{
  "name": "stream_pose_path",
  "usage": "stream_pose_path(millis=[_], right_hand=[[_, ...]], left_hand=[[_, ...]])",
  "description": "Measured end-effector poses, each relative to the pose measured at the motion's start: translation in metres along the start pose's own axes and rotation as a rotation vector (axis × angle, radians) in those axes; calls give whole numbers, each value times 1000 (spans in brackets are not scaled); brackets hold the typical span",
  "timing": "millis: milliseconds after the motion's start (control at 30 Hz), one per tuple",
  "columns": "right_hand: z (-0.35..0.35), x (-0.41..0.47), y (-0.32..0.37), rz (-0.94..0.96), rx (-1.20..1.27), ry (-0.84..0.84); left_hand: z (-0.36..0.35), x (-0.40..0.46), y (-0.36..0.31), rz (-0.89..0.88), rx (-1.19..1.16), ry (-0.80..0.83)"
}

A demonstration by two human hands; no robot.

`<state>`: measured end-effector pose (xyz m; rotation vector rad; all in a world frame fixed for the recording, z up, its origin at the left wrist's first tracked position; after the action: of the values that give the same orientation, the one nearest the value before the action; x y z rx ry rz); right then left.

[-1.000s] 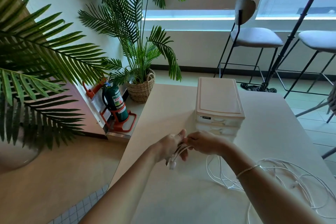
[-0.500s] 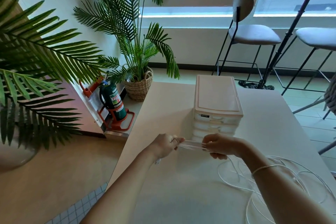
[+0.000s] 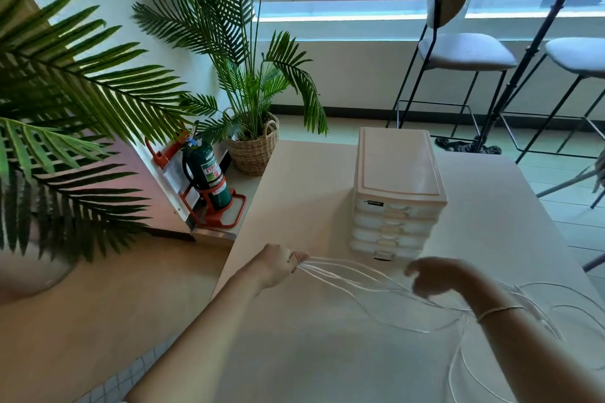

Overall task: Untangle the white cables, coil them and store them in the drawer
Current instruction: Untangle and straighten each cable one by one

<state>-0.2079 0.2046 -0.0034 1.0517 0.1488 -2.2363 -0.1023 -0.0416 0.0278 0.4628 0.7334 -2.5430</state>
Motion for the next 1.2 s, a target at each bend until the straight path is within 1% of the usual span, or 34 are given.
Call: stream_pose_path(millis=[67,100,133,167,267,300,333,467,533,600,700,767,967,1100,1200], right_hand=[[20,6,49,170,135,-240],[27,5,74,246,244,-330],[29,7,95,296,338,-386],[27,8,112,336,442,-398],[3,14,150,460,919,-279],[-3,15,154,481,1030,-244],[-9,15,155,488,1072,-212],[-29,24,160,420,942,-73],[-34,30,160,367,875,-59],[-31,37,156,337,774,-122],[-21,45,150,339,643,-247],[-21,49,150,341,595,-249],[-34,44,163,342,771,-190],[-40,46,169,317,935,-96],[-40,51,165,284,873,-24]], left_hand=[[-11,-5,-10,-30,21,56],[-17,-6,-13,-39,28,76],[-21,-8,-17,-61,35,77],[-23,-8,-20,-76,44,73],[-27,-8,-12,-78,47,55],[-27,-9,-8,-80,24,54],[-28,-12,-4,-78,-15,59],[-28,-17,19,-13,-119,80],[-31,-17,29,5,-111,116],[-37,-20,32,6,-97,183],[-51,-26,32,-18,-45,294],[-57,-28,34,-27,3,311],[-47,-11,56,63,-9,178],[-49,1,63,61,-13,212],[-51,5,55,53,-21,245]])
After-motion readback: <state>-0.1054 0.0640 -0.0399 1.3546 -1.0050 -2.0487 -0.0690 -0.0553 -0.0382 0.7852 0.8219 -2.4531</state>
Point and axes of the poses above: each hand's wrist, its own x-axis towards the middle knuckle, its own z-axis out of the back of the hand, y = z × x, the point moved 8 cm from there along x, towards the middle knuckle, and after that the axes turned 11 degrees about z, right-handed, at the moved point
